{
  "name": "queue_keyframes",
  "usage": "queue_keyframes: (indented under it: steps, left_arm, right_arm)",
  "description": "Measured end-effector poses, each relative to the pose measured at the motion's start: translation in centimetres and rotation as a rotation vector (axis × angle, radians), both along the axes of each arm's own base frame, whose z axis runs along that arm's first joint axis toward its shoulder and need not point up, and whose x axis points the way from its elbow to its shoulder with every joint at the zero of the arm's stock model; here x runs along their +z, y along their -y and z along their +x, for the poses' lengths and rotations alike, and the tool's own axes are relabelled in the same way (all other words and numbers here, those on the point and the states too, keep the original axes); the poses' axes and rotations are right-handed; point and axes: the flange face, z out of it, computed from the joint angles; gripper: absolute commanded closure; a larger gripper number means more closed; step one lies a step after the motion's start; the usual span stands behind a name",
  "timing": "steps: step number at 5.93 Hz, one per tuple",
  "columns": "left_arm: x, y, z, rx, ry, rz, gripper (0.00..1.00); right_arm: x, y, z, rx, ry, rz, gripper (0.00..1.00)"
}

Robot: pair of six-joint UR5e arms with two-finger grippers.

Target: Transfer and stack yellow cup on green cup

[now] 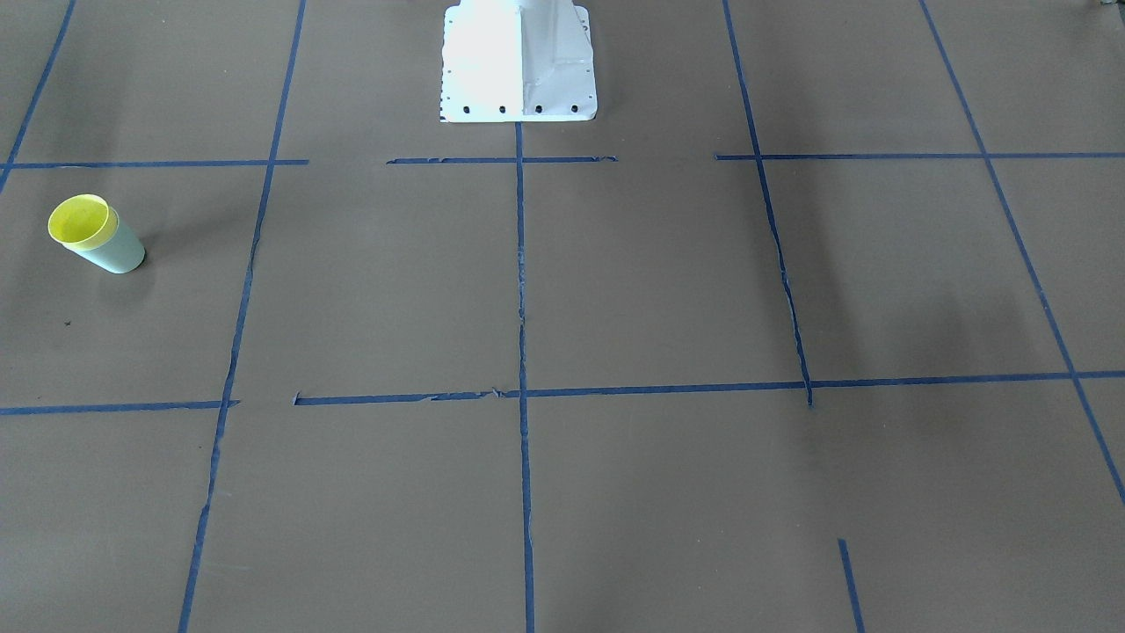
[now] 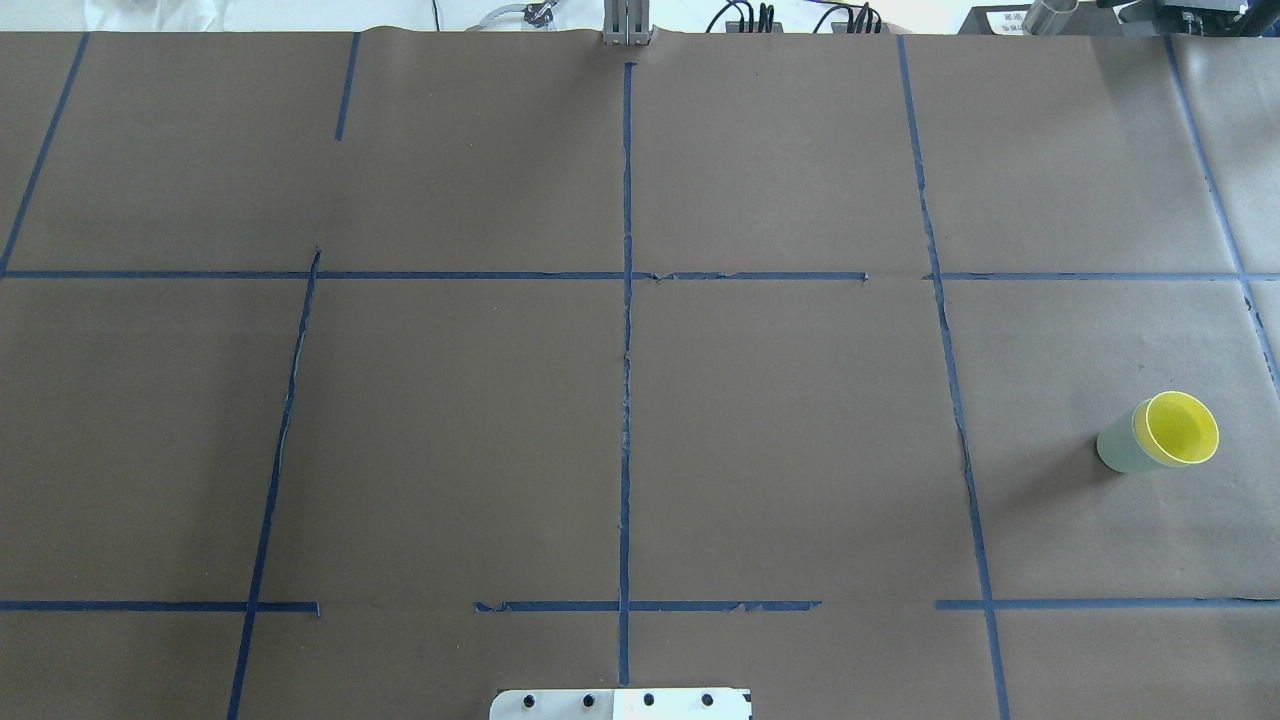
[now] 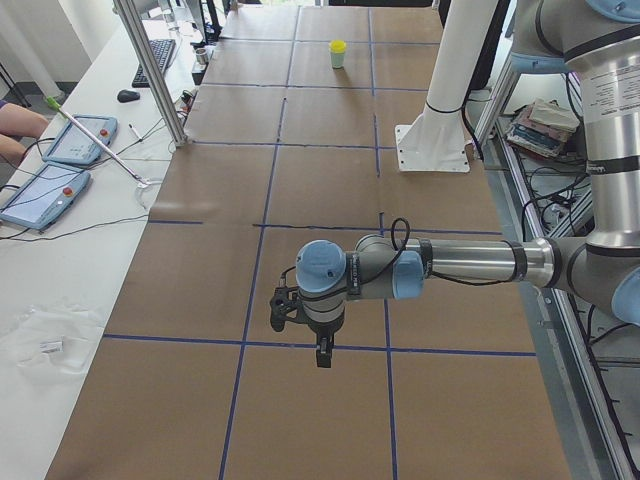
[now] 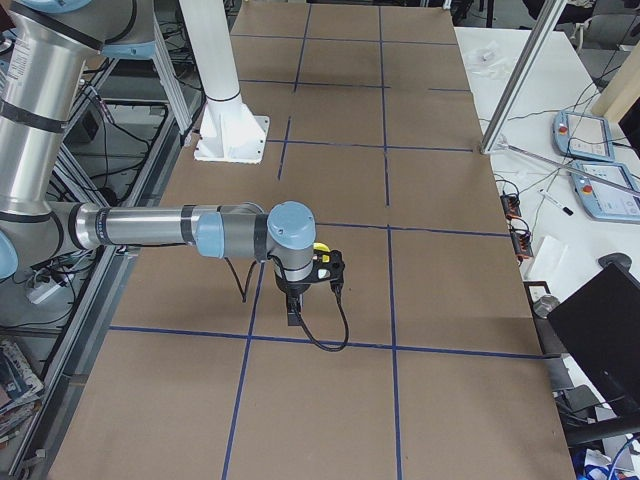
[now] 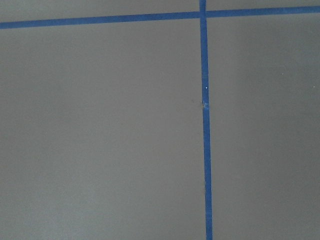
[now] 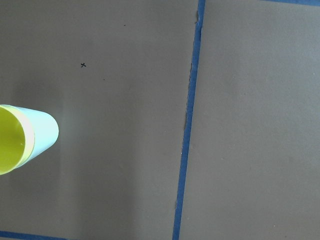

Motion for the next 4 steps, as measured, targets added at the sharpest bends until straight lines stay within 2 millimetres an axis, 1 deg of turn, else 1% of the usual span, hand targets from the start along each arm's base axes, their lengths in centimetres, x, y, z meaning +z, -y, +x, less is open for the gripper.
queue_keyframes:
  steps: [1,4]
  left_arm:
    - [0.42,-0.14,0.00,0.000,0.000,-0.012,0.00]
    - [0.62,-0.28,0.01,0.000,0.000,-0.018,0.00]
  right_arm:
    - [-0.01,0.00,0.00,0.000,0.000,0.001,0.00]
    - [-0.02,0.01,0.00,-0.001,0.000,0.002,0.00]
